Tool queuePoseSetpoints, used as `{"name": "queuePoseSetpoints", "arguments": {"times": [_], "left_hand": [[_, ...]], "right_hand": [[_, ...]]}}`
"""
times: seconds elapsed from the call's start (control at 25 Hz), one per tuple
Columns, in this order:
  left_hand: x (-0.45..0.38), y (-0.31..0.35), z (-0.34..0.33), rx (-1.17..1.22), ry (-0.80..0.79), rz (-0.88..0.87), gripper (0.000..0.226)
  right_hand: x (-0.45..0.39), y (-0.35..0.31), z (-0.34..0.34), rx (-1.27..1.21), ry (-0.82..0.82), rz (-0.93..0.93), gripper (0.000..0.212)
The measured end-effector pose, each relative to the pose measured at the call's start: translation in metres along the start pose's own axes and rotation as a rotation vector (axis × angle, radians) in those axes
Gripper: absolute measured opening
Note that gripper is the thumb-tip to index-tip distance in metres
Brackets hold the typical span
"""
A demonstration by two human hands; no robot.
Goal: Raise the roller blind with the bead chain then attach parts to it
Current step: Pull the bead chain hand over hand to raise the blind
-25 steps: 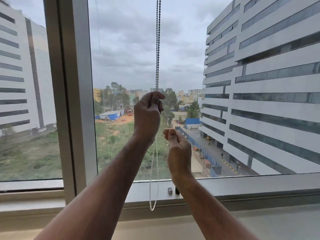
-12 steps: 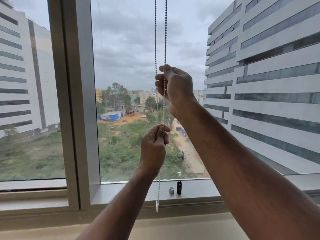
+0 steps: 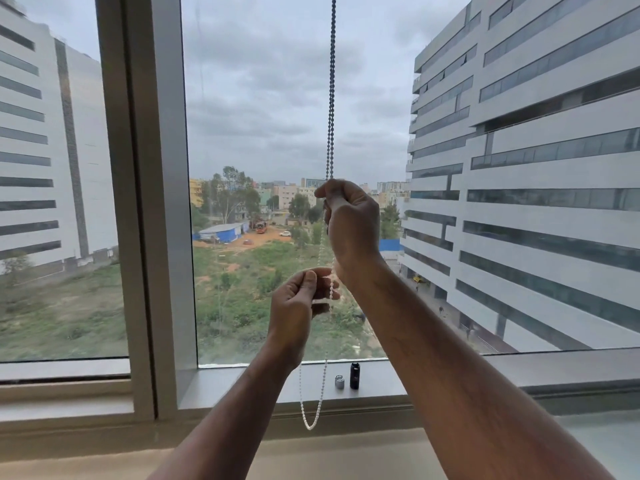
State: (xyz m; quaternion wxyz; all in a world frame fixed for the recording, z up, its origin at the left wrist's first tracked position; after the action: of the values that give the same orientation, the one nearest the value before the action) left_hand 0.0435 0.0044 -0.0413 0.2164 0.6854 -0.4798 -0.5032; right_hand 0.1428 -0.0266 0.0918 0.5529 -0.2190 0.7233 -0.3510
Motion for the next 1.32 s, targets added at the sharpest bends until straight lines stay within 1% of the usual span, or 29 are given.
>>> {"name": "queuePoseSetpoints", "arguments": {"times": [0.2,0.28,0.44,0.56,0.64,0.88,1.04,1.2,1.32], "left_hand": [[-0.035,0.055,-0.017,0.028,0.026,-0.105,0.031],[-0.047,0.082,-0.029,0.071,0.006,-0.137,0.032],[-0.067,0.126,-0.057,0.068,-0.039,-0.171,0.032],[-0.073,0.149,-0.073,0.095,-0.065,-0.202,0.031],[-0.076,0.159,-0.081,0.104,-0.073,-0.219,0.026],[-0.079,0.154,-0.080,0.016,0.013,-0.289,0.025],[-0.066,0.136,-0.070,0.011,0.013,-0.311,0.031],[-0.056,0.129,-0.060,-0.014,0.007,-0.344,0.033],[-0.050,0.120,-0.052,-0.051,0.018,-0.359,0.034]], "right_hand": [[0.030,0.031,0.005,0.037,0.010,-0.042,0.032],[0.043,0.042,0.006,0.085,0.015,-0.038,0.031],[0.065,0.066,0.009,0.108,-0.006,-0.071,0.028],[0.081,0.079,0.012,0.151,-0.017,-0.083,0.026],[0.088,0.085,0.013,0.165,-0.028,-0.078,0.026],[0.105,0.099,0.013,0.149,-0.081,-0.084,0.028],[0.114,0.118,0.011,0.069,-0.176,-0.186,0.029],[0.115,0.123,0.013,0.061,-0.259,-0.278,0.030],[0.105,0.120,0.013,0.093,-0.260,-0.325,0.035]]}}
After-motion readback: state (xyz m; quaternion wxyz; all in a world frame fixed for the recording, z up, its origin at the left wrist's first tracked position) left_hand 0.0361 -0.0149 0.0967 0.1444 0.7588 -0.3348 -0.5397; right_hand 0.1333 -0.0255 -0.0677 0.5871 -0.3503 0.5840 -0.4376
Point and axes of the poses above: each hand's wrist, its own x-axis away from the middle knuckle, its own z-axis out of the back of the hand, y = z × x, the point moved 6 cm from there along -x, towards the middle knuckle, and after that the axes turned 6 degrees about x, right-handed, at the moved point
